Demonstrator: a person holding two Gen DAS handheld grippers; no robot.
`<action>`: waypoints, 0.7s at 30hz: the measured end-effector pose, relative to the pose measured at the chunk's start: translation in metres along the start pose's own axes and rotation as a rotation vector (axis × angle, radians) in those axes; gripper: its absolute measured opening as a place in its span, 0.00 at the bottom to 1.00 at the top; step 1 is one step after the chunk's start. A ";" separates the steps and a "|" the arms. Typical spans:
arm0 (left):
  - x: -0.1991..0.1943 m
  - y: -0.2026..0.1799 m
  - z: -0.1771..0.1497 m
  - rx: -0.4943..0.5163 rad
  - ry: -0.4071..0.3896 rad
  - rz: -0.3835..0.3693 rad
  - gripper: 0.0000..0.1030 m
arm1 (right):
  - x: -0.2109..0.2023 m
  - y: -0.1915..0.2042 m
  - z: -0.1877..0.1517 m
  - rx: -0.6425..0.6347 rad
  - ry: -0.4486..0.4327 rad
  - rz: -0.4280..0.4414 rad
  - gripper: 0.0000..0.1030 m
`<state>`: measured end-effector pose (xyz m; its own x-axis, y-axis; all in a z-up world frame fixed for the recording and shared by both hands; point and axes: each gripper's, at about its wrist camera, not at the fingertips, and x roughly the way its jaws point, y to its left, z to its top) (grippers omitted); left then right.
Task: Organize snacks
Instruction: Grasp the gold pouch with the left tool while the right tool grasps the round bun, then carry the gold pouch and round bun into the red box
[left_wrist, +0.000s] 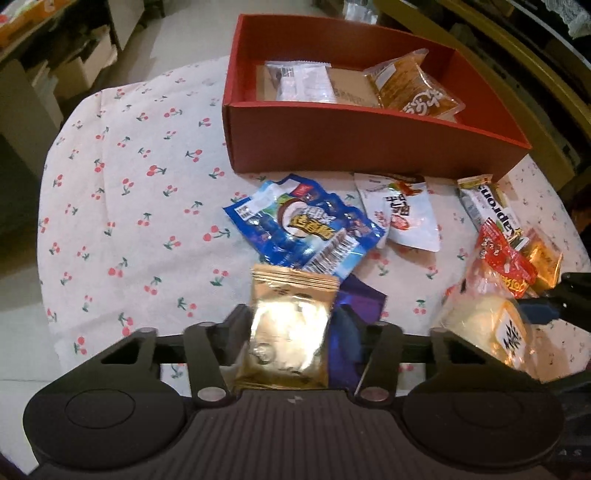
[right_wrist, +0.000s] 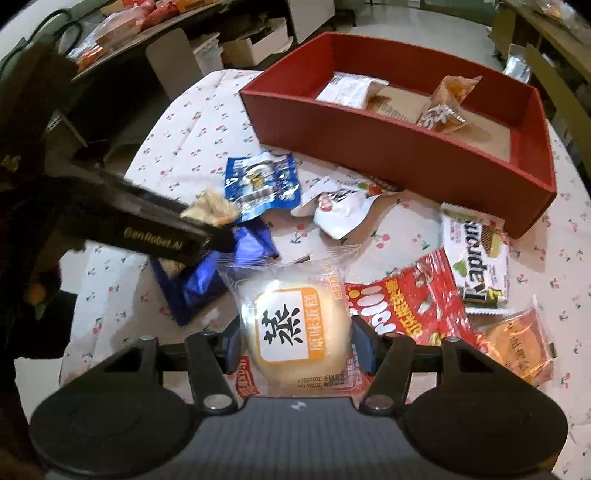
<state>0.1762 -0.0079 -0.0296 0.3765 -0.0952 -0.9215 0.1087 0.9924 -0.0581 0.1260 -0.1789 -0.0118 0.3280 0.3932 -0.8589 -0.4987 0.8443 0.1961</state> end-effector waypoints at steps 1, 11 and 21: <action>-0.001 -0.002 -0.001 -0.007 -0.003 0.007 0.52 | -0.001 0.000 0.001 0.000 -0.004 -0.007 0.61; -0.027 -0.016 0.000 -0.006 -0.015 0.051 0.44 | -0.035 0.001 -0.003 0.026 -0.091 -0.086 0.61; -0.039 -0.012 0.029 -0.066 -0.099 -0.071 0.45 | -0.029 -0.013 0.027 0.083 -0.143 -0.131 0.61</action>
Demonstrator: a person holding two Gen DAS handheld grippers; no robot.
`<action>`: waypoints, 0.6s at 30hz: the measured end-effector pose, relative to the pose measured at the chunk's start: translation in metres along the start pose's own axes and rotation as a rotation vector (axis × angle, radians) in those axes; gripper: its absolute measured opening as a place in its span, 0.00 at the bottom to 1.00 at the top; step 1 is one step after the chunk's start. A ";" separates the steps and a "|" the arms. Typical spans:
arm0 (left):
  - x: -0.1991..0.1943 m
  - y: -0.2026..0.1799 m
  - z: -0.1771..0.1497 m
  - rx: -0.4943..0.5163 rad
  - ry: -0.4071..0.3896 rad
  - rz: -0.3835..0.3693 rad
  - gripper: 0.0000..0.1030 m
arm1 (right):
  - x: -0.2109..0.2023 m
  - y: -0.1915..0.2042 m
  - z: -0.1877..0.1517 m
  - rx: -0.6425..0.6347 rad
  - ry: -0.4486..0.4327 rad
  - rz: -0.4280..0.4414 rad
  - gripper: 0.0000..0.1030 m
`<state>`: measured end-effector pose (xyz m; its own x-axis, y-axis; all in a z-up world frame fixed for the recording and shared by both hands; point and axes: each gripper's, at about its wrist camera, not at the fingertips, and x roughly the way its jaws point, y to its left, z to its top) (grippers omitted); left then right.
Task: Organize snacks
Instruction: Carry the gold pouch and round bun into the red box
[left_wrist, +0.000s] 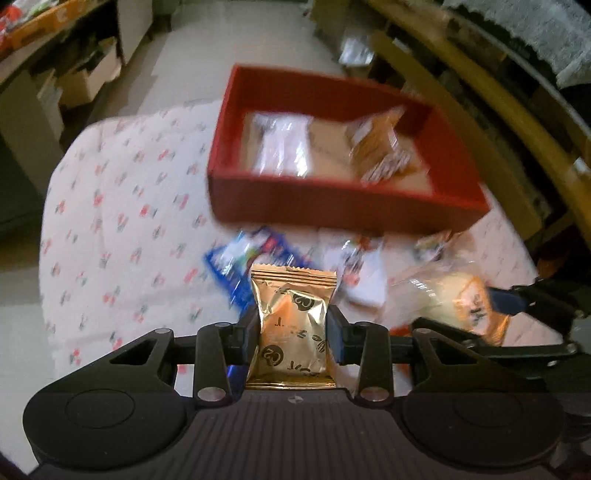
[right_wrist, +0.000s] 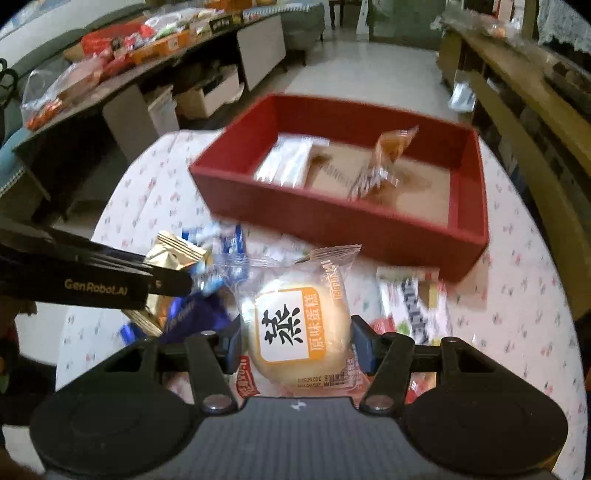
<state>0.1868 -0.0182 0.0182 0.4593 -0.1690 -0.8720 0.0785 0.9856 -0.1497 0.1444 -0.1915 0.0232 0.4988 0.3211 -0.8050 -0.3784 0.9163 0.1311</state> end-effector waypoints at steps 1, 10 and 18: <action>-0.002 -0.003 0.005 0.009 -0.018 0.000 0.45 | 0.000 -0.001 0.004 0.004 -0.009 -0.003 0.61; 0.003 -0.016 0.045 -0.003 -0.089 -0.029 0.45 | 0.005 -0.022 0.034 0.073 -0.060 -0.041 0.61; 0.012 -0.024 0.078 -0.015 -0.130 -0.051 0.45 | 0.015 -0.035 0.069 0.108 -0.118 -0.059 0.61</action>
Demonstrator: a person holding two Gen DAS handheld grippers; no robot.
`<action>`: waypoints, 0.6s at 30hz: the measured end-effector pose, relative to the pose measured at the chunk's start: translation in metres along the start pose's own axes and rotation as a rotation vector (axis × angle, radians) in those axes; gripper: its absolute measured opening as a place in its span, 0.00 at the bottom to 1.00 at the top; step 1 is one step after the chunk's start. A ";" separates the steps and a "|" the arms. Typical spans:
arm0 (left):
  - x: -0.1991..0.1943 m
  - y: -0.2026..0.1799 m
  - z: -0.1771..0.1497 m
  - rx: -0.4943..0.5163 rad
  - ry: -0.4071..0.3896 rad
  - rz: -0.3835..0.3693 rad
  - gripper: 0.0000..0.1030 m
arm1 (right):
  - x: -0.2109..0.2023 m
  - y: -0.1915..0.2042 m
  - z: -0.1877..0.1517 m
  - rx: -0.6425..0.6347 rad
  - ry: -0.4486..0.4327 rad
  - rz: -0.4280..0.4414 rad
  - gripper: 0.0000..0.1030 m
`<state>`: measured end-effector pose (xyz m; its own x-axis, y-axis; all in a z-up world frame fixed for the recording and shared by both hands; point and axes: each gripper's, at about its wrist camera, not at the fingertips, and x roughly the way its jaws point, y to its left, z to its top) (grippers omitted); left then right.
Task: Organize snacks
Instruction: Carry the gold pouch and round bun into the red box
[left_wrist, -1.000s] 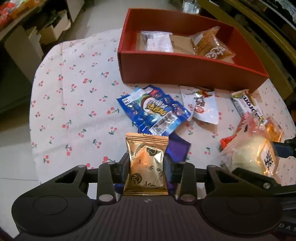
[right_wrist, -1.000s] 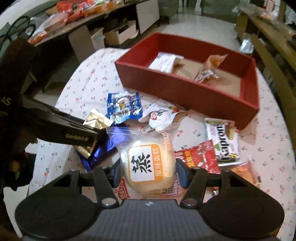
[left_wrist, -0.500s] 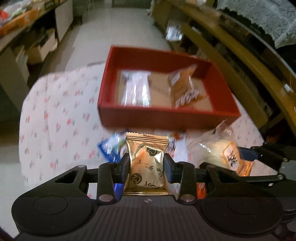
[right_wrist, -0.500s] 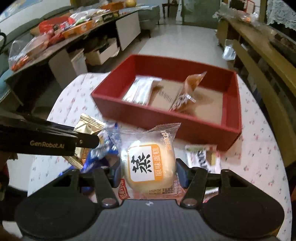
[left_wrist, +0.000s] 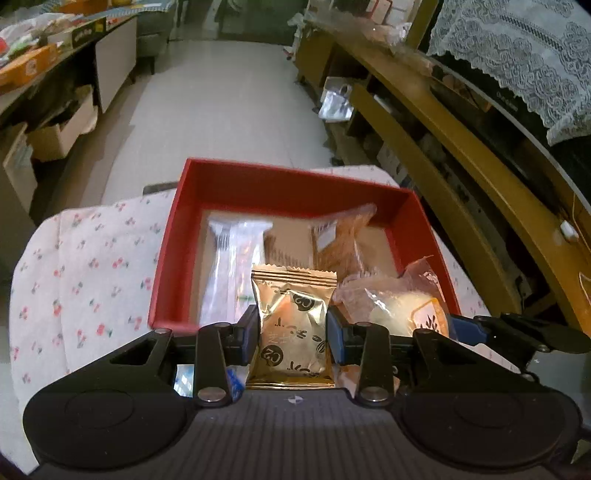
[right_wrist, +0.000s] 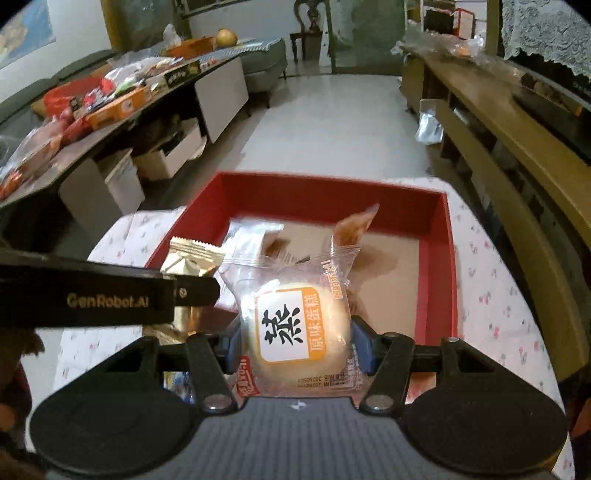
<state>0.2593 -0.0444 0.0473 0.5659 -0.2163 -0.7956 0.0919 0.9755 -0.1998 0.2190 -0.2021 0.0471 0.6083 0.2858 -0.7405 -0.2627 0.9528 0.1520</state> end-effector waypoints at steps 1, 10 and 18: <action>0.003 0.000 0.003 -0.002 -0.002 -0.001 0.45 | 0.003 -0.002 0.004 0.007 -0.005 -0.002 0.61; 0.031 0.001 0.026 -0.022 -0.007 0.009 0.45 | 0.034 -0.014 0.030 0.022 -0.009 -0.040 0.61; 0.058 0.005 0.037 -0.035 -0.002 0.030 0.45 | 0.065 -0.021 0.043 0.005 0.004 -0.065 0.61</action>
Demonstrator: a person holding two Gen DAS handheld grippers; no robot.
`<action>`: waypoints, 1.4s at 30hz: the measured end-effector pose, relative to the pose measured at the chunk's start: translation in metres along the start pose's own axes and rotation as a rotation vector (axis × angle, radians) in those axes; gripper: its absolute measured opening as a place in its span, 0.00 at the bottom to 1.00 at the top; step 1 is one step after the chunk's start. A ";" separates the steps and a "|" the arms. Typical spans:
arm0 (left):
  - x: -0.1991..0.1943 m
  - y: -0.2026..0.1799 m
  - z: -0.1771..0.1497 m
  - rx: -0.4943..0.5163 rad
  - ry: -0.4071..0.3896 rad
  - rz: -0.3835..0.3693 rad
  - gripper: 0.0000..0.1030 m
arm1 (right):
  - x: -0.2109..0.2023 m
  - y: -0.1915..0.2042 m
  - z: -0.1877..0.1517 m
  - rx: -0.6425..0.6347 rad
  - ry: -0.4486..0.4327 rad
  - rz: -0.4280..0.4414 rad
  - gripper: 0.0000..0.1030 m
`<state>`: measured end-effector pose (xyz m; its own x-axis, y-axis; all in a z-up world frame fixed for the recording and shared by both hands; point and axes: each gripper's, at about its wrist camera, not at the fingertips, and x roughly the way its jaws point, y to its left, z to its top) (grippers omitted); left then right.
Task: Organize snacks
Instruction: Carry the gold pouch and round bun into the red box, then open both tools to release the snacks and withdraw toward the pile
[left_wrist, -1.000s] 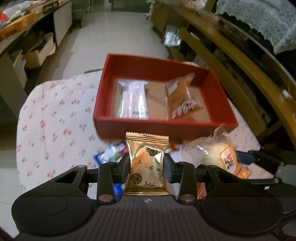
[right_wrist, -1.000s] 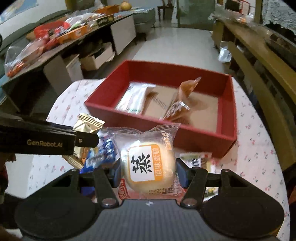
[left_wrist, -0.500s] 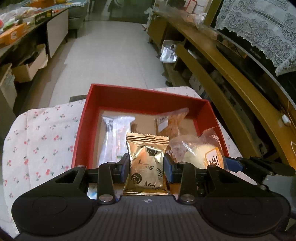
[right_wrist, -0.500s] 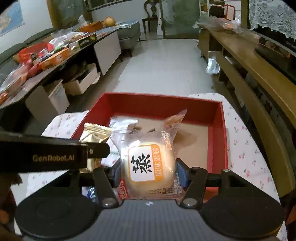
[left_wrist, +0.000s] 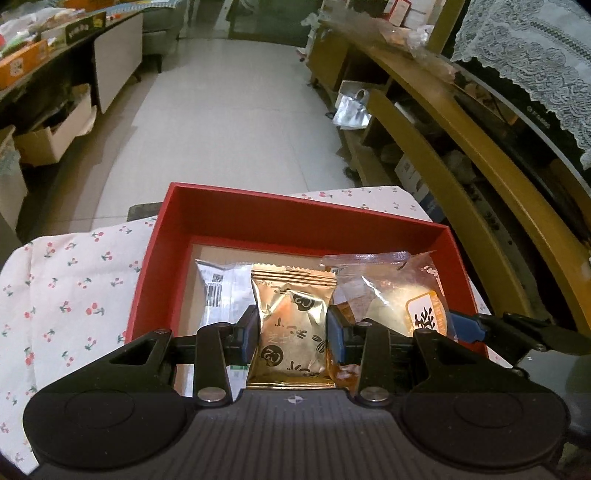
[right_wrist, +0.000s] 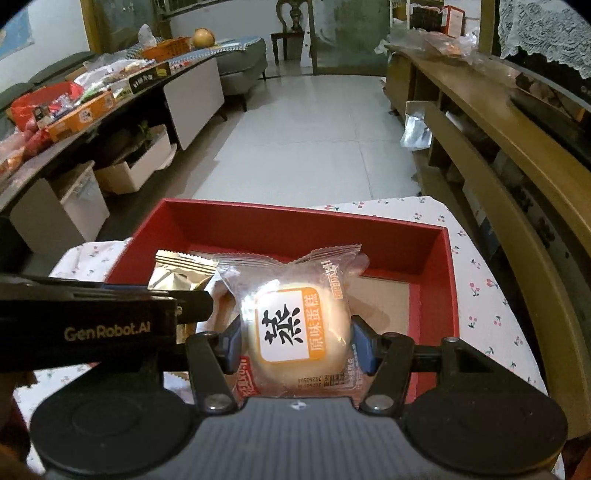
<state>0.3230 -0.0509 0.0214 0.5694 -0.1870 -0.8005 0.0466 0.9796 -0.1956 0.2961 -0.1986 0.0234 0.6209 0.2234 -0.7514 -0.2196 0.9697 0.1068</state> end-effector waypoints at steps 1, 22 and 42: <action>0.003 0.000 0.000 -0.001 0.004 0.005 0.45 | 0.004 0.000 0.001 -0.007 0.002 -0.006 0.61; 0.013 0.010 0.000 -0.034 0.017 0.040 0.59 | 0.025 -0.003 0.002 -0.026 0.014 -0.036 0.62; -0.055 0.033 -0.046 -0.112 -0.012 0.053 0.69 | -0.050 0.009 -0.022 -0.034 -0.076 -0.018 0.63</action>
<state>0.2551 -0.0115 0.0331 0.5785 -0.1334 -0.8047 -0.0757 0.9735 -0.2158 0.2470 -0.2030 0.0477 0.6798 0.2143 -0.7014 -0.2329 0.9699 0.0706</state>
